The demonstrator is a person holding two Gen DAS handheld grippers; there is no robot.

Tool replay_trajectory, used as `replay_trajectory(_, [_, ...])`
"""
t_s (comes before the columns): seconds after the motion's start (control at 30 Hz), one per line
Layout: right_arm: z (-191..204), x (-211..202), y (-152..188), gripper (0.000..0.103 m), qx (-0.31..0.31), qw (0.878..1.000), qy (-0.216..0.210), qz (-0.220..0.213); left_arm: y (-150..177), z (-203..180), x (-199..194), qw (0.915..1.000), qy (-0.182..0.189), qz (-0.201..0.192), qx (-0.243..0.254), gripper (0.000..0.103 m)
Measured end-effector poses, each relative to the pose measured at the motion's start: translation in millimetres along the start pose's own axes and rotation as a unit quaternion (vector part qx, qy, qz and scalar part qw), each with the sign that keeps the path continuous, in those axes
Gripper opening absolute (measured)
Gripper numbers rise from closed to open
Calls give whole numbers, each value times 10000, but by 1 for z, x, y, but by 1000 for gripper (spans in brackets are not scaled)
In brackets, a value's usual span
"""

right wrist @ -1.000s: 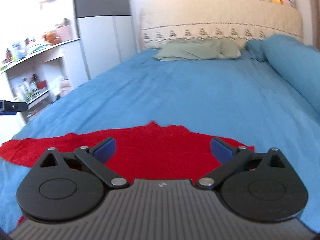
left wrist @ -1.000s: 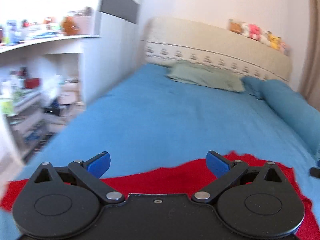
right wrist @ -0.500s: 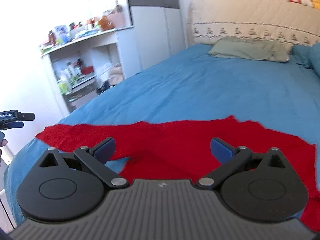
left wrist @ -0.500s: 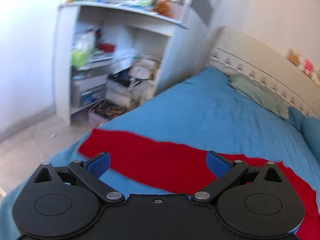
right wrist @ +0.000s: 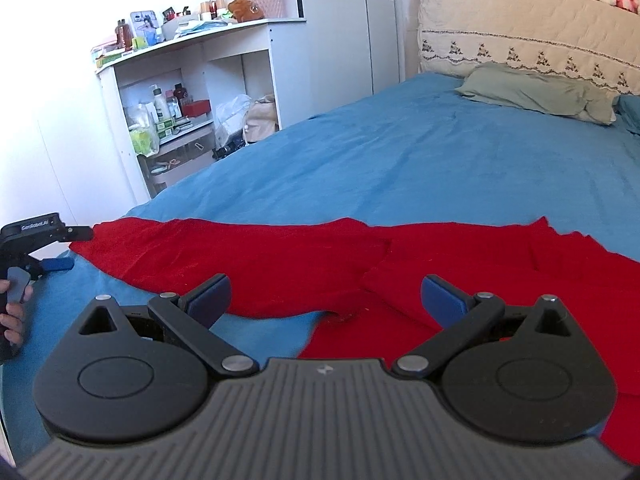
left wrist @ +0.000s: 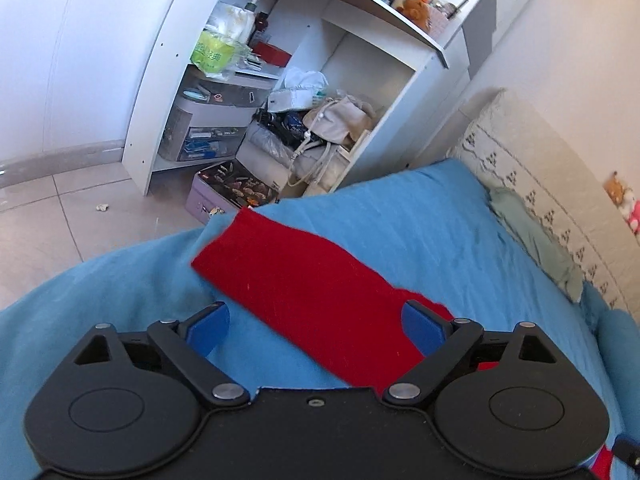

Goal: Fold small clothes
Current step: 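Grasp the other sleeve cuff with the left tool and lay it across the body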

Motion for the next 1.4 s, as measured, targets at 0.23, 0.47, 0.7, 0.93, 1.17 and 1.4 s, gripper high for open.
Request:
replay_trajectory(0.23, [7, 17, 2, 103, 42, 10000, 12, 22, -8, 10, 15, 9992, -390, 0, 75, 69])
replay_trajectory(0.47, [2, 30, 10, 103, 227, 9996, 85, 159, -11, 25, 17, 9976, -680, -23, -143, 9])
replay_trajectory(0.7, [-7, 35, 17, 103, 331, 9990, 216, 208, -19, -3, 7, 9980, -571, -44, 275, 4])
replay_trajectory(0.93, [-25, 24, 11, 103, 511, 9982, 275, 130, -42, -98, -5, 9952, 46, -155, 968, 4])
replay_trajectory(1.17, [-61, -6, -2, 103, 601, 9971, 469, -42, -36, -245, 8, 9797, 911, -9, 1788, 4])
replay_trajectory(1.4, [-132, -48, -5, 103, 782, 9937, 774, -212, 37, -384, 43, 9536, 1649, 500, 2469, 4])
Point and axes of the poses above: each gripper's, at about its wrist camera, not at the fingertips, and x roughly the way its jaws point, z to its left, y to its underside, the point moved 6 cm from there along x, roughly the way its jaws point, and after that the axes turned 11 degrees about y, right-handed, at the moved point
